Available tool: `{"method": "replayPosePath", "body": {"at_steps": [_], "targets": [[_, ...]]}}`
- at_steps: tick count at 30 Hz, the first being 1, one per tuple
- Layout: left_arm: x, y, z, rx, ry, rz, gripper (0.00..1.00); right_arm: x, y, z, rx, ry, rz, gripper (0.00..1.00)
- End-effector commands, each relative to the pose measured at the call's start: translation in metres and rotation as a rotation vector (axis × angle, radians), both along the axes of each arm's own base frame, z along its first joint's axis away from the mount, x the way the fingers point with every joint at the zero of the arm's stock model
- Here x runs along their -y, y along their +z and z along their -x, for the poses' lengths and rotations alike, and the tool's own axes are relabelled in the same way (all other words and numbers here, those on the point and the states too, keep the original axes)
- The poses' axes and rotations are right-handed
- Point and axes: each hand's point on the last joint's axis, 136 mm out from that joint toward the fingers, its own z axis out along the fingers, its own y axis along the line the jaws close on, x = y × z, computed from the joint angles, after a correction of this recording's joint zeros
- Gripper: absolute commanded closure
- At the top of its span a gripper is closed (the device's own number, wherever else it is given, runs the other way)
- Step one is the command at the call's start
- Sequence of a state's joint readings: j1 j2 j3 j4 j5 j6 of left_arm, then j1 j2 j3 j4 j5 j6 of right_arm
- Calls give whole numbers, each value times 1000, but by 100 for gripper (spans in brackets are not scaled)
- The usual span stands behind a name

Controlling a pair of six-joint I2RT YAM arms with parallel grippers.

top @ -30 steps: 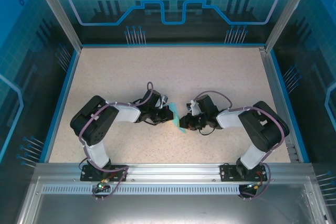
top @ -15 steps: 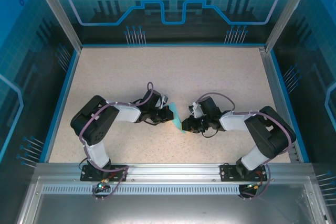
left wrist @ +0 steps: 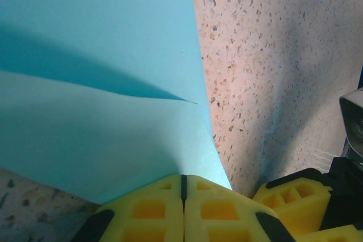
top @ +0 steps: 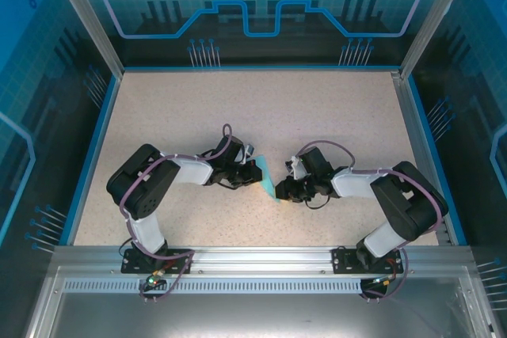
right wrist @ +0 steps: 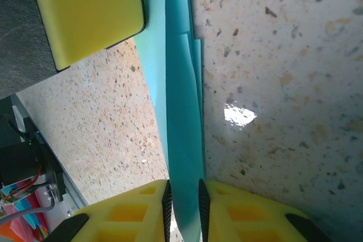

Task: Fold a paper plane with a square sheet of paper (pick it up from the middle)
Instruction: Fold the wing for the fifth time at the center of the table.

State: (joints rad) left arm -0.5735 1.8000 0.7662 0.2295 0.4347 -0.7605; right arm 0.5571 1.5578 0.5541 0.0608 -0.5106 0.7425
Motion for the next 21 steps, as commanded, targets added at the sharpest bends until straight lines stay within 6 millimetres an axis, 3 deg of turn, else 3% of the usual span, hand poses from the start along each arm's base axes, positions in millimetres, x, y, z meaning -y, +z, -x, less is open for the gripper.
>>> {"method": "replayPosePath", "body": {"at_steps": [1,13,21], "targets": [[3,2,3,-3,-10,-9,94,-2,15,-7,58,5,23,77],[2,0,3,-7,-6,-12,94,-9,16,-9,85,39,83,77],[2,1,3,-5,-7,-12,95,-13,7,-1,56,62,82,85]]}}
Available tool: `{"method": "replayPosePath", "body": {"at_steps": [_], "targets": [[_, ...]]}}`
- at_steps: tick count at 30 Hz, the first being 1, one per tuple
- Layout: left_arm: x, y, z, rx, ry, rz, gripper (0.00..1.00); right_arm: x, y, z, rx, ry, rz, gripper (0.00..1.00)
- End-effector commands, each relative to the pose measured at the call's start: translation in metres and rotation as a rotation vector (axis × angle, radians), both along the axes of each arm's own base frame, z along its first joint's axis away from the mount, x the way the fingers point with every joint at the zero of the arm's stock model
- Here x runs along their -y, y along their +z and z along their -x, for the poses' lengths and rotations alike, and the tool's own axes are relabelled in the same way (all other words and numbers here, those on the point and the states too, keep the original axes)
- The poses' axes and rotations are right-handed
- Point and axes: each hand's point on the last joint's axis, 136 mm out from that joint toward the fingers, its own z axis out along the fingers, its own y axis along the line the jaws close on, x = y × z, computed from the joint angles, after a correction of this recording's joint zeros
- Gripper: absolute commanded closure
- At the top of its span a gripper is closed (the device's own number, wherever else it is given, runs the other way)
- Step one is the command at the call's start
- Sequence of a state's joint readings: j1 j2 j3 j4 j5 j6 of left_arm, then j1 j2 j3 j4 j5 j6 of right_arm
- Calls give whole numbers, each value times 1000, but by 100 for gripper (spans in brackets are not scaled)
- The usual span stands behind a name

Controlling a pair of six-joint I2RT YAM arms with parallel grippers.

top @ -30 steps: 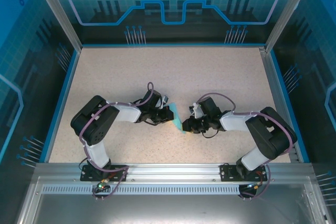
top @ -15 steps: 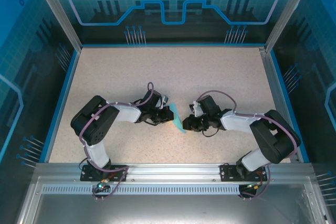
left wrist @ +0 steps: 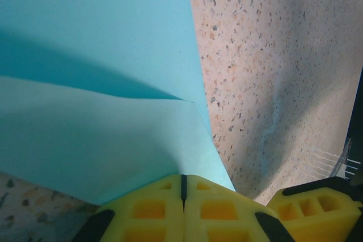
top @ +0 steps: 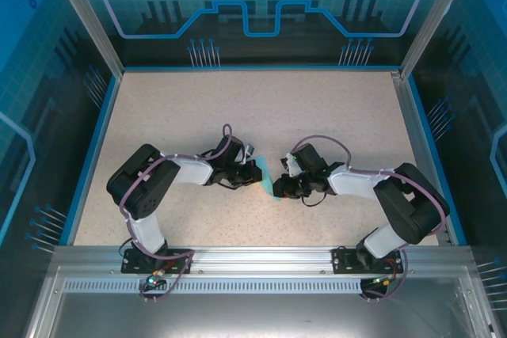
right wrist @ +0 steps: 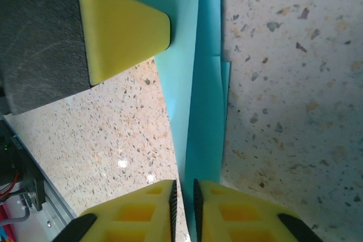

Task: Fold a paper plane with a square sheet of paper (pick it up from the middle)
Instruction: Fold the wing for the fifth time at the center of the table.

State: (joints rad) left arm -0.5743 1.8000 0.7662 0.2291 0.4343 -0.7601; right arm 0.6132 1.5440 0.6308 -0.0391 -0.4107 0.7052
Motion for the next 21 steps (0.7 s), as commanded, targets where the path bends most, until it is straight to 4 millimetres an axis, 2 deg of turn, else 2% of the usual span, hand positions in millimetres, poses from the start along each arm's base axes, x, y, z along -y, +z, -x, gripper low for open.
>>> {"method": "replayPosePath", "body": {"at_steps": [1,10,15,21], "targets": [[2,1,3,-5,-6,-13,94,-6,-2,6,-12,31,2,86],[2,6,1,5,-4,-8,95,-9,-17,18,-58,58,19,91],[4,20,0,30,-10,14,94,-8,-27,21,-84,60,43,92],[6,40,6,64,-29,63,91,-7,-27,19,-85,37,48,91]]}}
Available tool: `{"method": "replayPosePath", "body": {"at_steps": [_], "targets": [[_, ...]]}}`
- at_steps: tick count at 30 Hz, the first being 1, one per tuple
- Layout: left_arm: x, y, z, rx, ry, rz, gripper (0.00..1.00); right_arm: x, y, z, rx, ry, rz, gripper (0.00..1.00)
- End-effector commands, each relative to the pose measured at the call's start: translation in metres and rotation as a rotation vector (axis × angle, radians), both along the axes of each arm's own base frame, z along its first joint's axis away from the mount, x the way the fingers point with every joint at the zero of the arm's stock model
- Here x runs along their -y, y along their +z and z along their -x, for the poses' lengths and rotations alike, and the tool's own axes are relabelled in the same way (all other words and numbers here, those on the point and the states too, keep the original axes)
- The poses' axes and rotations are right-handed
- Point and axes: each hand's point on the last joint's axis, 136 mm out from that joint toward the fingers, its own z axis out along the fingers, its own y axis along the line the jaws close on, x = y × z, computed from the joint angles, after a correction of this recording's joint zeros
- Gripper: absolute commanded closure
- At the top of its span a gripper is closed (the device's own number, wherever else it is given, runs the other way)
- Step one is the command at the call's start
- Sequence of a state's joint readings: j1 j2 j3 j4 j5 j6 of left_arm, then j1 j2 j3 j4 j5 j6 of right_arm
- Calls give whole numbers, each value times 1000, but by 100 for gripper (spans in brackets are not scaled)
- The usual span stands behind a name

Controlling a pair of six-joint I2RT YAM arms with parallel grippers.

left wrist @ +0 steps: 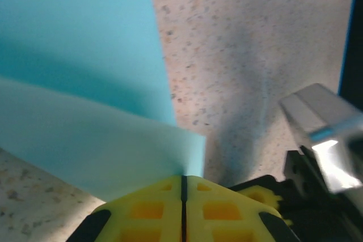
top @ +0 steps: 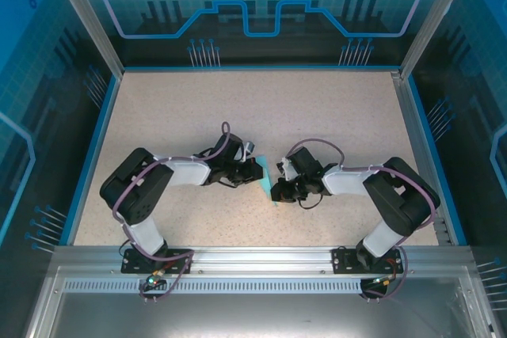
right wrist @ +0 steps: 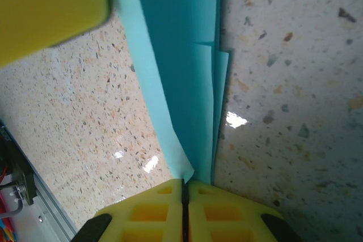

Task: Fold a paper plane with a square sheet of paper (pick it up from the middle)
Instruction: Fold the wing for the fifth time at the center of the table.

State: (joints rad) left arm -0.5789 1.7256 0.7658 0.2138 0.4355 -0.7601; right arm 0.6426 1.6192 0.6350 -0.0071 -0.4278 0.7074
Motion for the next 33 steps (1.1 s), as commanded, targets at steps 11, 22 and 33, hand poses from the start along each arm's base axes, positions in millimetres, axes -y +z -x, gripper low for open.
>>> {"method": "replayPosePath", "body": {"at_steps": [11,22,33], "targets": [[2,1,27,-3,-65,33,90,6,-12,7,-88,-75,-26,92],[4,-19,23,-40,-60,-3,92,11,-15,7,-108,-94,-26,92],[5,-24,17,-44,-51,-21,92,14,-22,10,-141,-103,-17,92]]}}
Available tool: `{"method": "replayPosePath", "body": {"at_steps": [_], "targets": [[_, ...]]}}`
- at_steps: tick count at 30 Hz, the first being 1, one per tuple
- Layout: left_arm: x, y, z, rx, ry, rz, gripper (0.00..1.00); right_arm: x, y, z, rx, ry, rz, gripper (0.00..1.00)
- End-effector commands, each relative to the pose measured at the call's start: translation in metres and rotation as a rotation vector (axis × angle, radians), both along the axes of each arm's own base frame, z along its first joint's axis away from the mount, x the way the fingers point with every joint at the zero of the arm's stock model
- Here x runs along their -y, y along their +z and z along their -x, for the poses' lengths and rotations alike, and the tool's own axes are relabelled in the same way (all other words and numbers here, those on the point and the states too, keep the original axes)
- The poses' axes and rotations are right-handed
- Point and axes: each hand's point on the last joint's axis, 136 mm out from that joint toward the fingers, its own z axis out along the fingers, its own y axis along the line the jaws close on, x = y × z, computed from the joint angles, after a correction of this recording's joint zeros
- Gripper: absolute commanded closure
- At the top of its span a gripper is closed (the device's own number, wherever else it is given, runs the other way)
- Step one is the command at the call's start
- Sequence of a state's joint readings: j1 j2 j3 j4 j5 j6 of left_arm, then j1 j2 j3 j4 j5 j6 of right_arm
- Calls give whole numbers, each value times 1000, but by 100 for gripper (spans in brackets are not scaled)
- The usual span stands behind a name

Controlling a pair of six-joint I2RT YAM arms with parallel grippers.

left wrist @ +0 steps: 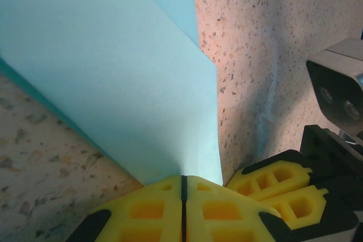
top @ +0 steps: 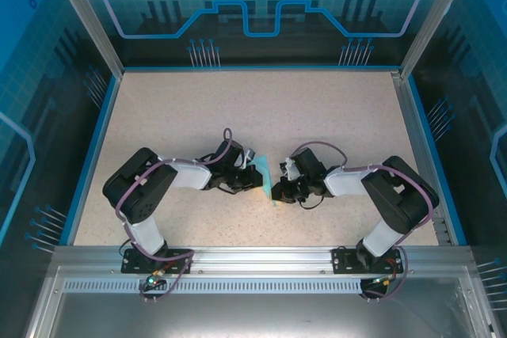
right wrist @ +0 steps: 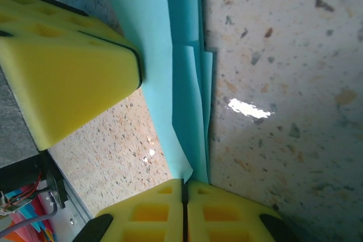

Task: Fold a paper plane with a square sheet of paper (pick it up from the middle)
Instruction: Fold the wing for the fifth time at the center of the table.

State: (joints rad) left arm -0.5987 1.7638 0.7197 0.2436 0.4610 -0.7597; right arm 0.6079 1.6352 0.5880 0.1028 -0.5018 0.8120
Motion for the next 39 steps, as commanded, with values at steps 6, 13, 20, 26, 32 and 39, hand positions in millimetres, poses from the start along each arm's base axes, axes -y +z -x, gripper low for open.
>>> {"method": "replayPosePath", "body": {"at_steps": [6,13,20,26,32,39], "targets": [[5,-6,-6,-3,-10,-23,92,15,-21,12,-73,-14,66,91],[-4,-17,-2,-36,4,-83,93,16,-9,15,-56,-1,56,86],[-8,-23,2,-52,8,-107,93,18,-6,23,-65,12,48,87],[-8,-24,1,-55,11,-110,93,18,-12,31,-91,35,63,89],[-9,-26,2,-64,14,-115,93,21,-20,34,-118,38,104,90],[-11,-29,3,-76,18,-129,93,15,20,14,29,27,107,85]]}}
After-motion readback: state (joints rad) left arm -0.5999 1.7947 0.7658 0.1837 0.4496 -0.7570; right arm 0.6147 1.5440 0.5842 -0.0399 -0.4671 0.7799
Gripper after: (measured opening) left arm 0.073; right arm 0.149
